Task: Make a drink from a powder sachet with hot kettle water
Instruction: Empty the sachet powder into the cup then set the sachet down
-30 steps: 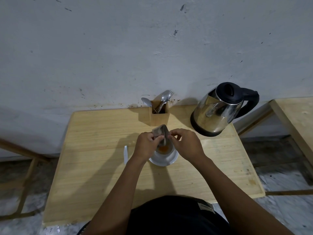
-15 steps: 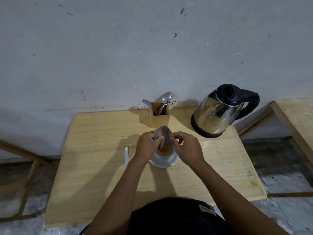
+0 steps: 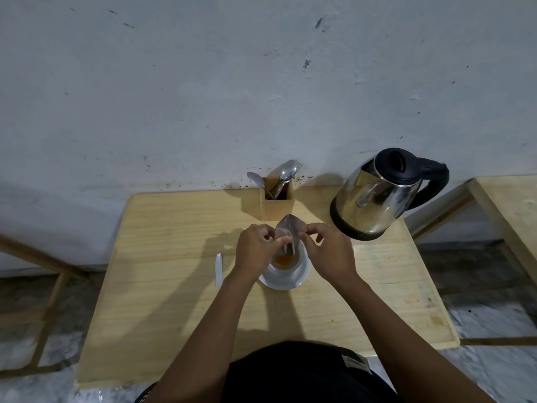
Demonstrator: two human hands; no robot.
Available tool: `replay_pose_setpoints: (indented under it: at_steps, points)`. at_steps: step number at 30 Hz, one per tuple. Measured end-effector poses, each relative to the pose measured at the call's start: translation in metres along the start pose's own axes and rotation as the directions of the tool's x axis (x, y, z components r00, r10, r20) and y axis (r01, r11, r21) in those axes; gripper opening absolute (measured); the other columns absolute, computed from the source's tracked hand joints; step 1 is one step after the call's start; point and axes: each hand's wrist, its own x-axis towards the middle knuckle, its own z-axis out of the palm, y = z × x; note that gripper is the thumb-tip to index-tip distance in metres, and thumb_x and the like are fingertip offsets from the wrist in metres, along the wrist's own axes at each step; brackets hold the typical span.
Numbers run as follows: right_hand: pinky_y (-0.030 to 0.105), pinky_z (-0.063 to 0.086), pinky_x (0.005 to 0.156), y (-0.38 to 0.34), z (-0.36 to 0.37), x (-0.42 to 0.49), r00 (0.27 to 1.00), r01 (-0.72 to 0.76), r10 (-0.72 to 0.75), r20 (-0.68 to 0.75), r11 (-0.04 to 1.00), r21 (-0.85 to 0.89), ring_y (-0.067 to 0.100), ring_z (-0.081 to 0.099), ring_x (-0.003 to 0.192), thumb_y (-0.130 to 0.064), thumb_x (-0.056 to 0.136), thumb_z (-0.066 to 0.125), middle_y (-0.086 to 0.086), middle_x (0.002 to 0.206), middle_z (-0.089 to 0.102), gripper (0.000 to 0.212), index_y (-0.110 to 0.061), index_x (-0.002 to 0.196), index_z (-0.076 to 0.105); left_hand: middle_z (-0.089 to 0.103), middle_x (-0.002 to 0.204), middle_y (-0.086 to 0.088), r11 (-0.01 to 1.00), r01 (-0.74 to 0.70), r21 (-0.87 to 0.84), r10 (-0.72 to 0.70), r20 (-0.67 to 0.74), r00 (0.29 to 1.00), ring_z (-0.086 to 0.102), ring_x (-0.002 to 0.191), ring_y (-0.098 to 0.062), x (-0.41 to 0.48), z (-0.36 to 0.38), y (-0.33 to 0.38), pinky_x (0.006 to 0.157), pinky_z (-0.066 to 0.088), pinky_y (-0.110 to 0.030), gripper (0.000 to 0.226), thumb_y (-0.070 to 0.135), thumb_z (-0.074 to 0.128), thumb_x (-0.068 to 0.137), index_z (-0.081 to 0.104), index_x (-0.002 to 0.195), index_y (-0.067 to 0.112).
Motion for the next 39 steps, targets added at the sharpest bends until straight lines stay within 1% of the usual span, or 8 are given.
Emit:
replay_pose_setpoints:
  at_steps: [9, 13, 19, 24, 27, 30, 35, 39]
  points:
    - [0.023, 0.038, 0.067, 0.002, -0.001, 0.001, 0.997, -0.015, 0.015, 0.078, 1.0, 0.009, -0.006, 0.051, 0.066, -0.031, 0.088, 0.067, -0.023, 0.077, 0.063, 0.01, -0.031, 0.095, 0.073, 0.071, 0.08, -0.012, 0.999, 0.021, -0.039, -0.019, 0.036, 0.999, 0.066, 0.079, -0.026, 0.005, 0.003, -0.015, 0.074, 0.055, -0.047, 0.041, 0.043, 0.078, 0.069, 0.073, 0.08, 0.004]
    - [0.019, 0.033, 0.062, 0.004, -0.004, 0.001, 0.999, -0.034, 0.034, 0.0, 0.999, 0.03, -0.009, 0.047, 0.064, -0.028, 0.088, 0.068, -0.027, 0.07, 0.054, 0.008, -0.026, 0.095, 0.073, 0.073, 0.079, -0.009, 0.996, -0.002, -0.084, 0.006, 0.047, 0.999, 0.067, 0.079, -0.024, 0.006, 0.002, -0.02, 0.075, 0.056, -0.045, 0.036, 0.04, 0.078, 0.071, 0.074, 0.079, 0.006]
    - [0.016, 0.039, 0.062, 0.011, -0.004, -0.002, 0.999, 0.038, -0.034, -0.028, 0.988, 0.149, -0.001, 0.053, 0.075, -0.023, 0.088, 0.068, -0.015, 0.09, 0.065, 0.007, -0.024, 0.095, 0.07, 0.069, 0.098, 0.002, 0.966, 0.095, -0.242, -0.078, 0.077, 0.994, 0.061, 0.089, -0.009, -0.004, -0.024, -0.018, 0.069, 0.045, -0.013, 0.026, 0.042, 0.066, 0.085, 0.069, 0.1, 0.021]
    - [0.028, 0.048, 0.073, 0.016, 0.006, -0.018, 0.926, 0.344, -0.328, -0.188, 0.937, 0.061, 0.005, 0.058, 0.079, -0.012, 0.083, 0.073, -0.007, 0.085, 0.069, 0.008, -0.017, 0.089, 0.073, 0.072, 0.088, -0.01, 0.758, 0.485, -0.437, -0.319, 0.4, 0.859, 0.062, 0.072, -0.018, -0.013, -0.049, -0.015, 0.065, 0.044, -0.03, 0.062, 0.064, 0.042, 0.089, 0.071, 0.096, 0.009]
    - [0.032, 0.05, 0.076, 0.014, 0.014, -0.023, 0.82, 0.531, -0.523, -0.231, 0.847, -0.034, 0.016, 0.066, 0.083, -0.012, 0.082, 0.07, 0.0, 0.085, 0.073, 0.007, -0.012, 0.086, 0.076, 0.07, 0.085, -0.009, 0.713, 0.48, -0.512, -0.259, 0.443, 0.858, 0.062, 0.069, -0.017, -0.02, -0.052, -0.021, 0.064, 0.044, -0.029, 0.047, 0.049, 0.059, 0.087, 0.07, 0.102, 0.006]
    - [0.032, 0.049, 0.076, 0.009, 0.021, -0.025, 0.789, 0.59, -0.589, -0.175, 0.806, -0.05, 0.017, 0.066, 0.086, -0.016, 0.083, 0.068, 0.0, 0.09, 0.073, 0.01, -0.013, 0.089, 0.075, 0.065, 0.08, -0.007, 0.724, 0.436, -0.535, -0.26, 0.375, 0.89, 0.06, 0.067, -0.016, -0.026, -0.054, -0.031, 0.059, 0.046, -0.025, 0.026, 0.028, 0.064, 0.089, 0.071, 0.098, 0.005]
    - [0.037, 0.05, 0.082, 0.014, 0.036, -0.02, 0.948, 0.283, -0.28, 0.152, 0.959, 0.002, 0.017, 0.056, 0.104, -0.032, 0.084, 0.069, -0.004, 0.117, 0.058, 0.037, -0.028, 0.119, 0.06, 0.067, 0.073, -0.004, 0.799, 0.397, -0.451, -0.402, 0.088, 0.911, 0.06, 0.064, -0.016, -0.033, -0.06, -0.064, 0.062, 0.045, -0.028, 0.021, 0.029, 0.065, 0.087, 0.072, 0.092, 0.01]
    - [0.039, 0.051, 0.086, 0.021, 0.047, -0.016, 0.94, 0.049, -0.042, 0.338, 0.999, -0.013, 0.017, 0.05, 0.118, -0.062, 0.076, 0.062, -0.003, 0.135, 0.045, 0.071, -0.032, 0.137, 0.039, 0.054, 0.066, -0.015, 0.823, 0.424, -0.378, -0.489, -0.09, 0.868, 0.052, 0.042, -0.003, -0.039, -0.052, -0.097, 0.046, 0.038, -0.017, 0.024, 0.021, 0.065, 0.086, 0.061, 0.073, 0.001]
